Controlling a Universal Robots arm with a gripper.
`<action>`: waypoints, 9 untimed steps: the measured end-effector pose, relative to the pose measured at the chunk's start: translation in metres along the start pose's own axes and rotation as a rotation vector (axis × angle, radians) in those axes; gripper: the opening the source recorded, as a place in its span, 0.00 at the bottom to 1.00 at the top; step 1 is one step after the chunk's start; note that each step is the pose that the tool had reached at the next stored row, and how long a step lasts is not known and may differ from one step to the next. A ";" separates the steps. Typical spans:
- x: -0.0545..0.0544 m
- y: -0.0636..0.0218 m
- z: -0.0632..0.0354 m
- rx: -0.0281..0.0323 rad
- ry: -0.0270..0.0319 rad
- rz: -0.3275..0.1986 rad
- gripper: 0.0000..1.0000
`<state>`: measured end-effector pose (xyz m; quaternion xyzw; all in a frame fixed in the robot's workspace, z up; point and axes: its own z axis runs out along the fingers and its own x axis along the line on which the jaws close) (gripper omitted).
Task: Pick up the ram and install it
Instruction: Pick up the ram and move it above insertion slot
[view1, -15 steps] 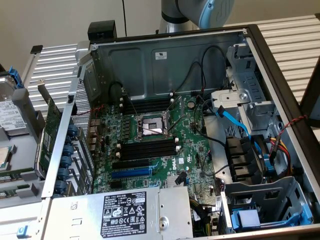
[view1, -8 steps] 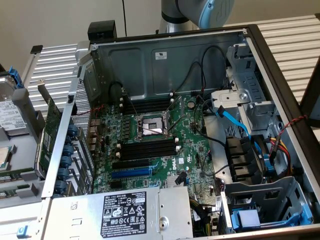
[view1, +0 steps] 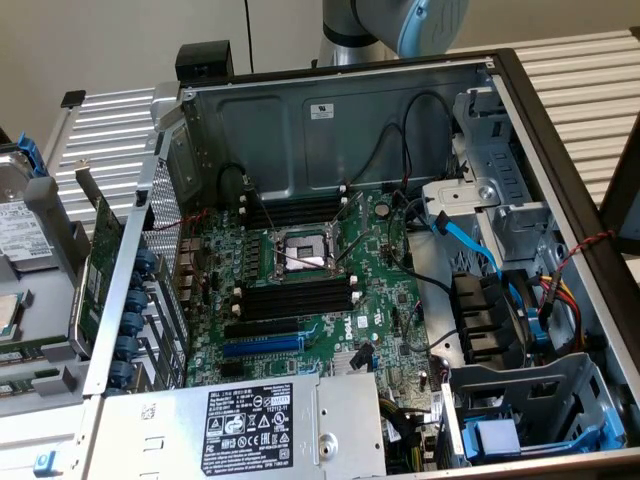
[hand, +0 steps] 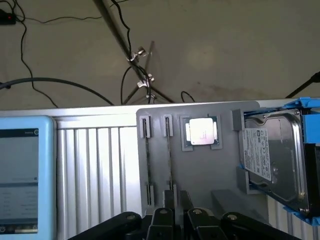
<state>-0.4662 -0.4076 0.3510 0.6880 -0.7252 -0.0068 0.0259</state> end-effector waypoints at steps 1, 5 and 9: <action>0.000 0.0000 0.0000 0.0000 0.0000 0.000 0.24; 0.000 0.0001 0.0013 0.0005 -0.0001 0.000 0.36; 0.006 0.0007 0.0069 0.0023 0.0001 -0.004 0.36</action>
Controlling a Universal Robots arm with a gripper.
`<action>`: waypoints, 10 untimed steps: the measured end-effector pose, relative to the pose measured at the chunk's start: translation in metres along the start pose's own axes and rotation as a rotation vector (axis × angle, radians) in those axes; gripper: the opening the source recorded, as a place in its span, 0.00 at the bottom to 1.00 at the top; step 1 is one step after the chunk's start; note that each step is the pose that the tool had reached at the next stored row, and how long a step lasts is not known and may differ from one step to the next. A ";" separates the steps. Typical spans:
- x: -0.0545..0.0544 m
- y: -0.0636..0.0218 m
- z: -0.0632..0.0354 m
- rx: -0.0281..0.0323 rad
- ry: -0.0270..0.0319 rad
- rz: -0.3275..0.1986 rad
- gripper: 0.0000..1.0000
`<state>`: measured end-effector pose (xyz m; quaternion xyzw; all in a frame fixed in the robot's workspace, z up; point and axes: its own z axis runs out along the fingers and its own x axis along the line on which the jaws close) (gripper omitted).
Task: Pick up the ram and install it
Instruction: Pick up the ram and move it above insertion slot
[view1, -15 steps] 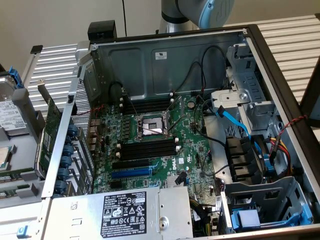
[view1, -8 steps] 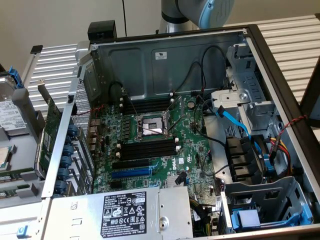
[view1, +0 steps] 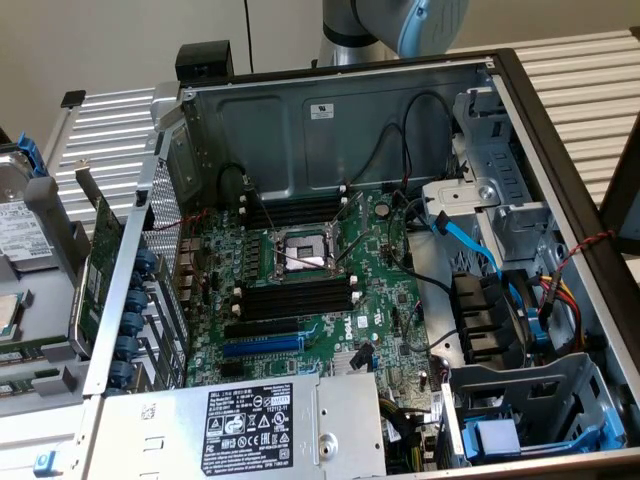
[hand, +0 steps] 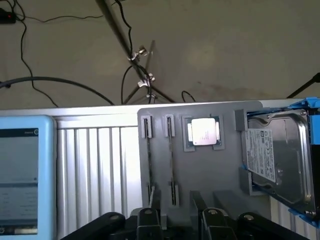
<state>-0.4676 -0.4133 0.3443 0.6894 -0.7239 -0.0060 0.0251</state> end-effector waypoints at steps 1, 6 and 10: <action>0.003 0.0000 0.0013 0.0001 -0.0008 -0.001 0.36; 0.021 -0.0009 0.0081 -0.0001 -0.0046 -0.007 0.36; 0.029 -0.0016 0.0152 0.0005 -0.0043 -0.017 0.36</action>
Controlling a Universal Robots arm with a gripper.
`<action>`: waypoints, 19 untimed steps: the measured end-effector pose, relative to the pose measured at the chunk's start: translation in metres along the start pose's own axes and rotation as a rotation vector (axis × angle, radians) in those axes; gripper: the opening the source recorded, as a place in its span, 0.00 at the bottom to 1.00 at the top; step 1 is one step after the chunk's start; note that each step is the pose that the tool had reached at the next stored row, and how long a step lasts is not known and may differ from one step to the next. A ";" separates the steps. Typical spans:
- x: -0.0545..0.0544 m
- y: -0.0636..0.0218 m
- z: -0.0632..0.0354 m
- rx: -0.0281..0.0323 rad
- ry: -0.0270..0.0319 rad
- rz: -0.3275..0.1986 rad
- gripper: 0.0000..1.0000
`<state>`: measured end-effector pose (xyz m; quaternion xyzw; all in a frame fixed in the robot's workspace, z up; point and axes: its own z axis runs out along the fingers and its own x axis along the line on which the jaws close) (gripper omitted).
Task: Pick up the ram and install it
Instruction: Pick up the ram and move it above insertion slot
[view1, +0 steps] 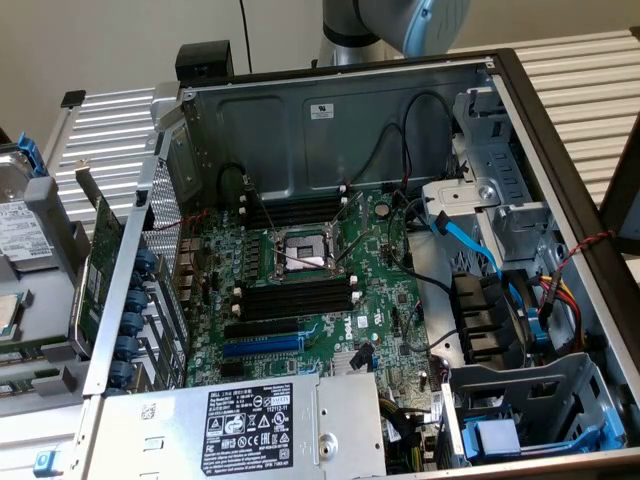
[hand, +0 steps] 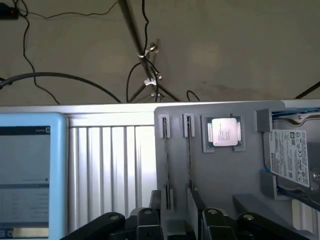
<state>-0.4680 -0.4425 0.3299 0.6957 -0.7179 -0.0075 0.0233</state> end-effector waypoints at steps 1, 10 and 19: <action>0.001 -0.0002 0.0020 0.0003 0.0000 -0.003 0.36; 0.002 -0.0032 0.0182 0.0012 0.0021 -0.048 0.36; 0.003 -0.0070 0.0344 0.0015 0.0028 -0.063 0.44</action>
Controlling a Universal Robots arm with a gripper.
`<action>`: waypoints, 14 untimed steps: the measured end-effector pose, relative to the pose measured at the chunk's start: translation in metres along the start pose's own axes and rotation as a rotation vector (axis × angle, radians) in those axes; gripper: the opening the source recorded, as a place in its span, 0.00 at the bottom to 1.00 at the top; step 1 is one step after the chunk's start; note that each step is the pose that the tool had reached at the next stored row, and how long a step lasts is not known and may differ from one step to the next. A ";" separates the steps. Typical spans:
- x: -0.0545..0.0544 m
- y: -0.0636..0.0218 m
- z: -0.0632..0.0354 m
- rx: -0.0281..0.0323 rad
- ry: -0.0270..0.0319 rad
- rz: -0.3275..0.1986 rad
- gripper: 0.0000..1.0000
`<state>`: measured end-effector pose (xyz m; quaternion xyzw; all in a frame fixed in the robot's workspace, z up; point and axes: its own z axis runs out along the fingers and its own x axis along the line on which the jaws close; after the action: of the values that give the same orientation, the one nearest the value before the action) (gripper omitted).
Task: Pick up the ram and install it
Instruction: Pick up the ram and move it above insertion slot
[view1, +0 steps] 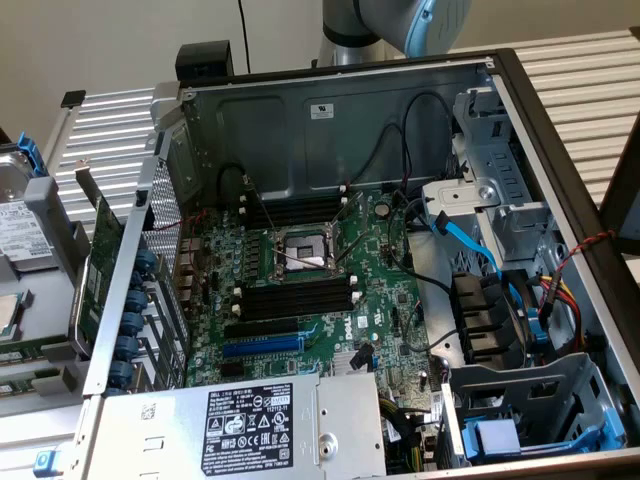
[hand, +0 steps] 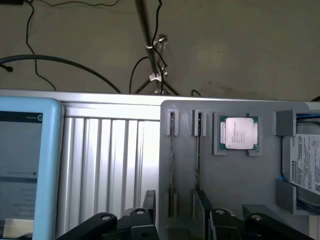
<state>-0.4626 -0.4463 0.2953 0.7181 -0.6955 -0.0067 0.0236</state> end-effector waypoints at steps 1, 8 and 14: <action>0.000 -0.0008 0.0017 0.0000 0.0000 -0.001 0.44; 0.002 -0.0033 0.0139 0.0006 -0.0022 -0.018 0.44; 0.006 -0.0037 0.0227 0.0015 -0.0171 -0.028 0.44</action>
<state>-0.4597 -0.4531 0.2726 0.7277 -0.6856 -0.0127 0.0170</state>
